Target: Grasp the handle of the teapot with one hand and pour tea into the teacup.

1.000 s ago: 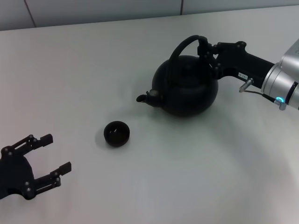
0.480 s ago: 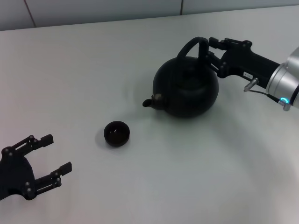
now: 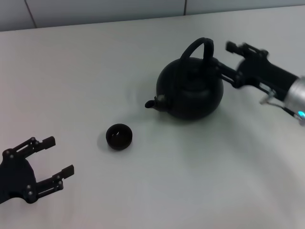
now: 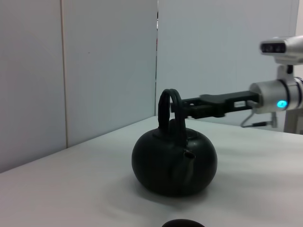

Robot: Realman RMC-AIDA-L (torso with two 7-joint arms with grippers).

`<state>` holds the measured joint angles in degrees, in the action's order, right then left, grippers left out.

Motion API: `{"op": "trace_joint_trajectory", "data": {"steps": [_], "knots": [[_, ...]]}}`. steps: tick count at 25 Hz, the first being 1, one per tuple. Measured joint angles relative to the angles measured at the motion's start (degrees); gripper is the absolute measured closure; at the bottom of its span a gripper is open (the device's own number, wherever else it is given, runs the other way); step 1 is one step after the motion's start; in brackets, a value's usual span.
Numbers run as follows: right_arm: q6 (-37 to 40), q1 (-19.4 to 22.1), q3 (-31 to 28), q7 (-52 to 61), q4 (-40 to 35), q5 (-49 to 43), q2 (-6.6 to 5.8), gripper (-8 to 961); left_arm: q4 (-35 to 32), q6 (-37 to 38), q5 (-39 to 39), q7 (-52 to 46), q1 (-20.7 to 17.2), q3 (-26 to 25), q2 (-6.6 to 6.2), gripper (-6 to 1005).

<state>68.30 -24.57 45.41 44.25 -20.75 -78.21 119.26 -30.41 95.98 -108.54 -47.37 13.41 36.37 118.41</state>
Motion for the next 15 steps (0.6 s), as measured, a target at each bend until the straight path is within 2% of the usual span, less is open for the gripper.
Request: {"op": "trace_joint_trajectory", "data": {"steps": [1,3,6,12,15], "knots": [[2.5,2.3,-1.0,-0.4,-0.1,0.2,-0.01,354,0.0,0.0,0.0,0.0,0.2,0.0,-0.03,198],[3.8,3.5,-1.9,-0.8,0.0,0.3,-0.01,336,0.0,0.0,0.0,0.0,0.2,0.0,-0.03,198],[8.4,8.0,-7.6,-2.0,1.6,0.7,-0.01,309,0.0,-0.2,-0.2,-0.1,0.9,0.2,-0.13,198],[11.2,9.9,-8.7,-1.9,2.4,0.5,-0.22,310,0.0,-0.3,-0.1,-0.4,1.2,0.2,-0.32,198],[15.3,9.9,-7.5,0.7,1.4,-2.7,-0.92,310,-0.4,-0.1,-0.2,-0.6,1.5,0.2,-0.41,198]]}}
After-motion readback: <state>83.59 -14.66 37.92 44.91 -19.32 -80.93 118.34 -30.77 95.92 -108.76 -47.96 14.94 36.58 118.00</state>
